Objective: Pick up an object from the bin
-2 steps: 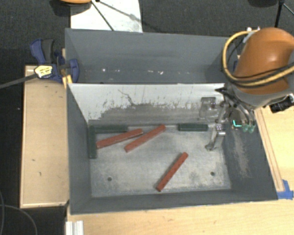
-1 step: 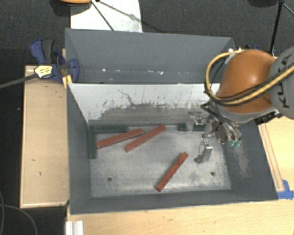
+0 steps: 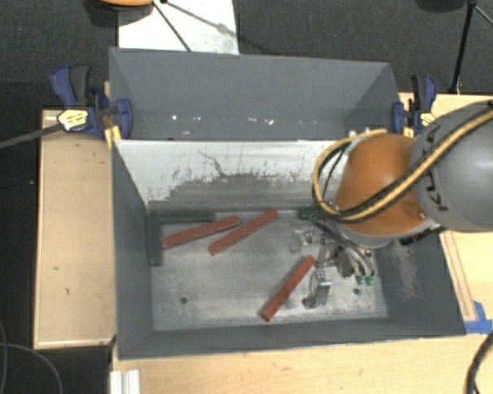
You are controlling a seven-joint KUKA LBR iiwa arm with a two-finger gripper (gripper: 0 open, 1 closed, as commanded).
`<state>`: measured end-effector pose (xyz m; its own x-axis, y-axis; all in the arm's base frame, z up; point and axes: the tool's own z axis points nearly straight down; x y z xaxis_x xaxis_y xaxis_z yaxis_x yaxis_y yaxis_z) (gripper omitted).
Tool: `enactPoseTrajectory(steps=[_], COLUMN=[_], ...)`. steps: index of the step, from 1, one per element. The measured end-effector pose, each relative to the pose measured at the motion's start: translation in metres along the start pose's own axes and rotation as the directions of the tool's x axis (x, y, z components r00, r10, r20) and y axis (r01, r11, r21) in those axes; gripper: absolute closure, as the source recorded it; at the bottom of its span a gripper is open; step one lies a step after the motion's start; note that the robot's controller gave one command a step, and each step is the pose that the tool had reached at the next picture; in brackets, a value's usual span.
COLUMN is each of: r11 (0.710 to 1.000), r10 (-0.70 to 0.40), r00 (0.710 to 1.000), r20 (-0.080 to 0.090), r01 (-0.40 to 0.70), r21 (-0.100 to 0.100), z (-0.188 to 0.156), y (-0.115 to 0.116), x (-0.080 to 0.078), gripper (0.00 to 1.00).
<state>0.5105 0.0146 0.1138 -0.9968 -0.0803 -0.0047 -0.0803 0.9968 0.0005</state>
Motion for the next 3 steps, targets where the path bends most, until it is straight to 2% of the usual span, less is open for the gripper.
enactPoseTrajectory(steps=[1, 2, 3], r11=[0.989, 0.989, 0.995], r10=[-0.147, -0.147, -0.102], r00=[0.989, 0.989, 0.995], r20=[-0.002, -0.002, -0.003], r01=[0.147, 0.147, 0.102], r21=[0.000, 0.000, 0.000], z=[0.043, 0.043, -0.157], y=[0.000, 0.000, -0.008], x=[-0.036, -0.036, -0.031], gripper=[1.00, 1.00, 1.00])
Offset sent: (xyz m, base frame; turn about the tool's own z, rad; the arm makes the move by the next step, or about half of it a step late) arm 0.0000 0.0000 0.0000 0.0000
